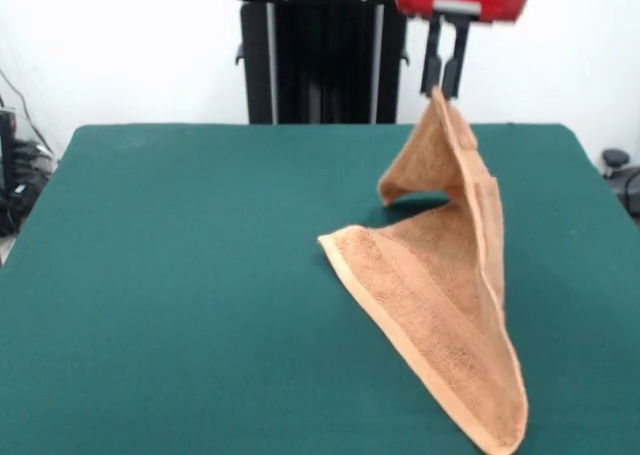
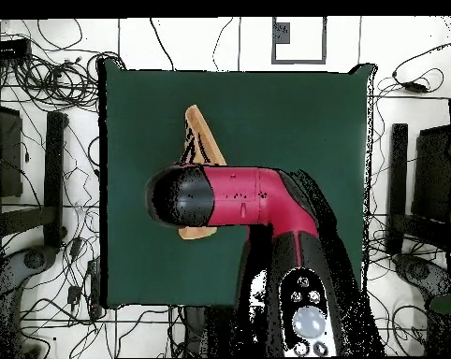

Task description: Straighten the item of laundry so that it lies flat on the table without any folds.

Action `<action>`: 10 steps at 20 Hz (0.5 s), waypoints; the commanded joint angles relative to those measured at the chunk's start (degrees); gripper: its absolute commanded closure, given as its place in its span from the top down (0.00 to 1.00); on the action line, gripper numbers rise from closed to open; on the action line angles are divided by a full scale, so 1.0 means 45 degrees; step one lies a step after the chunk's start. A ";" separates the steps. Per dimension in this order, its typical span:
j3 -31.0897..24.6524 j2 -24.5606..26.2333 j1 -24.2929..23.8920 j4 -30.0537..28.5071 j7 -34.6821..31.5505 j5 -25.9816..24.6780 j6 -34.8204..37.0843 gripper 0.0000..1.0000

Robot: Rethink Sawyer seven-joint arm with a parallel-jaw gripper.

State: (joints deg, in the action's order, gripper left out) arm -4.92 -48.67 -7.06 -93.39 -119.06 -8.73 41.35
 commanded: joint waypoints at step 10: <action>0.0991 0.2672 0.1396 0.2065 -0.2919 0.0420 -0.0894 0.00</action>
State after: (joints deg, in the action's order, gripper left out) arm -1.33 -39.60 -3.16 -87.70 -119.21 -8.89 37.87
